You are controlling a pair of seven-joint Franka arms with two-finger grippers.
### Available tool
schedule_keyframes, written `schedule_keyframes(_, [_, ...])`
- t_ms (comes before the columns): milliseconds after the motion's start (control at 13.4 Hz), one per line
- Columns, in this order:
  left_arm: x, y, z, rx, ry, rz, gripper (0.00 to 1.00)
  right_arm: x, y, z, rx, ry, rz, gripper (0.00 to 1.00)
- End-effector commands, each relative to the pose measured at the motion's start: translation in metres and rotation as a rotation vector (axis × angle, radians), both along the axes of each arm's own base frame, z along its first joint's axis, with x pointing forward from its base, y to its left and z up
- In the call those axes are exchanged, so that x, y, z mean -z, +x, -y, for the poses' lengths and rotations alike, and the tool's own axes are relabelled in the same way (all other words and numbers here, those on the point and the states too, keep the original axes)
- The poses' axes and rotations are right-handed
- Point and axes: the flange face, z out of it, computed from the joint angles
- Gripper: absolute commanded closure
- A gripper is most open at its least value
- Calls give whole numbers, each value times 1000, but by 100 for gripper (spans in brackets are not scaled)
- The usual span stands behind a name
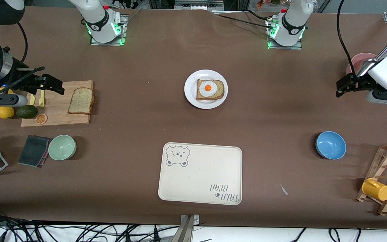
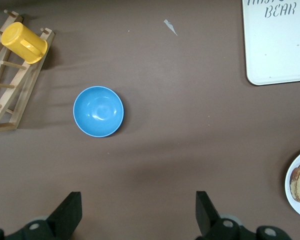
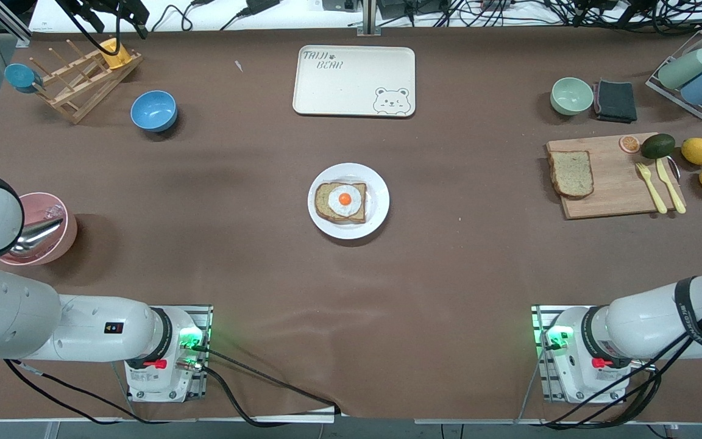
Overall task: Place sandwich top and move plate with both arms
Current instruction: 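Move the right gripper toward the bread slice on the wooden board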
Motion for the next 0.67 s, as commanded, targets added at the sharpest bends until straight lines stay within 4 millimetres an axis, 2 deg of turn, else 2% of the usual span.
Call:
schedule_keyframes(0, [-6,1,0,18,-9,-5,0,-10,-8,6,-30,-35,-5,0])
schedule_keyframes(149, [-6,1,0,18,-9,-5,0,-9,-12,7,-109,-34,-28,0])
schedule_keyframes(373, [-6,1,0,18,-9,-5,0,3,-9,3,-115,-39,-56,0])
schedule_keyframes(596, [-6,1,0,18,-9,-5,0,4,-10,0,-123,-49,-70,0])
